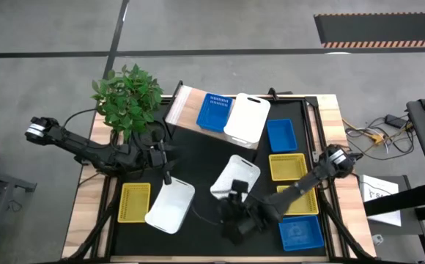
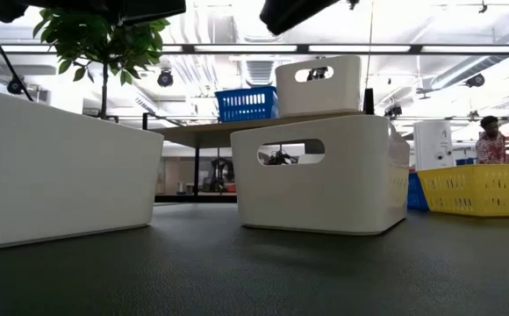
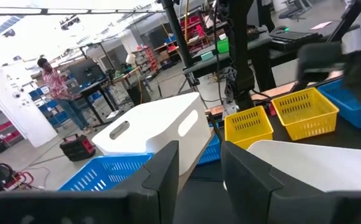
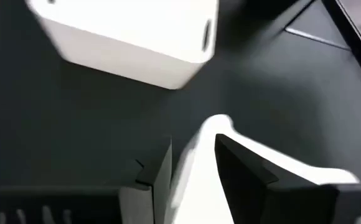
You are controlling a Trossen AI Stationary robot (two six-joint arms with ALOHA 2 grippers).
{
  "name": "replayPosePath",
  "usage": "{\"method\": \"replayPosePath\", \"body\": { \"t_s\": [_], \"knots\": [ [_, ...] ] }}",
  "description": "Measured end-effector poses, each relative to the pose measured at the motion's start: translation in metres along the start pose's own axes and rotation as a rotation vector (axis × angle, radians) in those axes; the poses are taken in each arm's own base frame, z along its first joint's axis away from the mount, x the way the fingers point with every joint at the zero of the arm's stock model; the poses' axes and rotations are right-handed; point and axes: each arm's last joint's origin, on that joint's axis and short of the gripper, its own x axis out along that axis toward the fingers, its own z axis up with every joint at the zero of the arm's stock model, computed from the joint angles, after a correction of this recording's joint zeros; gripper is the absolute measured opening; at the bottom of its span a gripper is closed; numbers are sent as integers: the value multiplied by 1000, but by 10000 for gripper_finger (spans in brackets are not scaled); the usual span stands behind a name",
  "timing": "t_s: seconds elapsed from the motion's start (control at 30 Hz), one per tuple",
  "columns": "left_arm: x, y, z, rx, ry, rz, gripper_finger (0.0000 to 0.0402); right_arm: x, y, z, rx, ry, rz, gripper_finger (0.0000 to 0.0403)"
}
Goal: Stack baskets on shelf by color
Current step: Stack the top white bin on top of the other white bin on the shelf
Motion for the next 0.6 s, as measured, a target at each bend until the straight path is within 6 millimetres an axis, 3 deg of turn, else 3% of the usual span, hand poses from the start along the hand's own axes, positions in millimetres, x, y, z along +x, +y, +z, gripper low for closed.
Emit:
{"method": "replayPosePath", "body": {
  "t_s": [0.37, 0.6],
  "knots": [
    [0, 3, 6, 38, -41, 19, 105, 23, 5, -40, 152, 43, -62, 133],
    [0, 4, 10, 82, -72, 37, 105, 36, 3, -54, 233, 83, -46, 163]
  ]
}}
